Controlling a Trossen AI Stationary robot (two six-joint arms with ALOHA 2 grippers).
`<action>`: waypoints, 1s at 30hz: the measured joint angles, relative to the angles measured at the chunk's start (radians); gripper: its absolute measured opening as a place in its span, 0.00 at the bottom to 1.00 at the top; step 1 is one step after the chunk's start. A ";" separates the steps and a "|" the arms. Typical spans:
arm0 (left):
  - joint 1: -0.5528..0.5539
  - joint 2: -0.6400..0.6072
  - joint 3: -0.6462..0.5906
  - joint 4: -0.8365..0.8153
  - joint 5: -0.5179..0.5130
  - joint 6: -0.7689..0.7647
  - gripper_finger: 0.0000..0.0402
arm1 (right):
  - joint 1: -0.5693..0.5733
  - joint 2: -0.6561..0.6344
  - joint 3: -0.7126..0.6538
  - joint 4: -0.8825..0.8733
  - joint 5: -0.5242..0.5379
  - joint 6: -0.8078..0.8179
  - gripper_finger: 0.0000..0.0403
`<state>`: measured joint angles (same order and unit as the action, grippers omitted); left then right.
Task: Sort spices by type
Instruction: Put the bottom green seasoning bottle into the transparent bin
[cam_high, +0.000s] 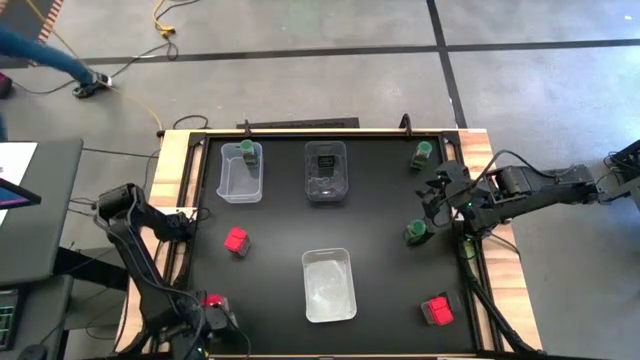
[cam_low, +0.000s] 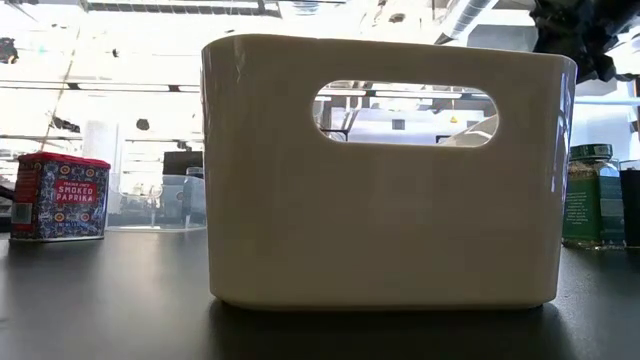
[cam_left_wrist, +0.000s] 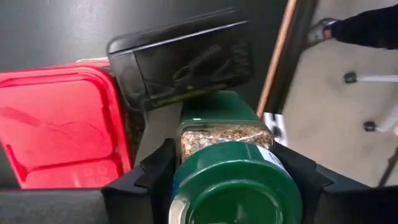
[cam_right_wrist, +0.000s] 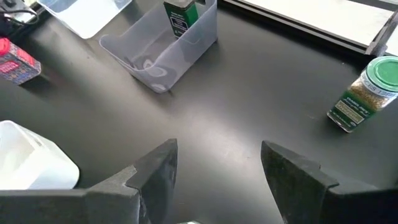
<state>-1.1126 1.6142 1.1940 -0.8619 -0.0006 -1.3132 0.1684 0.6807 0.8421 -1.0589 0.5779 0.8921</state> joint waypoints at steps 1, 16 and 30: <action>0.000 -0.008 0.004 -0.003 0.000 0.000 0.48 | 0.000 0.000 0.000 0.000 0.002 0.000 0.65; 0.091 -0.188 0.009 -0.069 -0.045 -0.118 0.48 | 0.000 0.000 0.000 -0.003 0.002 -0.009 0.65; 0.385 -0.250 0.010 -0.074 -0.149 0.203 0.48 | 0.000 0.000 0.000 -0.042 -0.108 -0.089 0.65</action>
<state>-0.7279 1.3647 1.2041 -0.9363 -0.1498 -1.1106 0.1684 0.6807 0.8425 -1.1007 0.4701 0.8032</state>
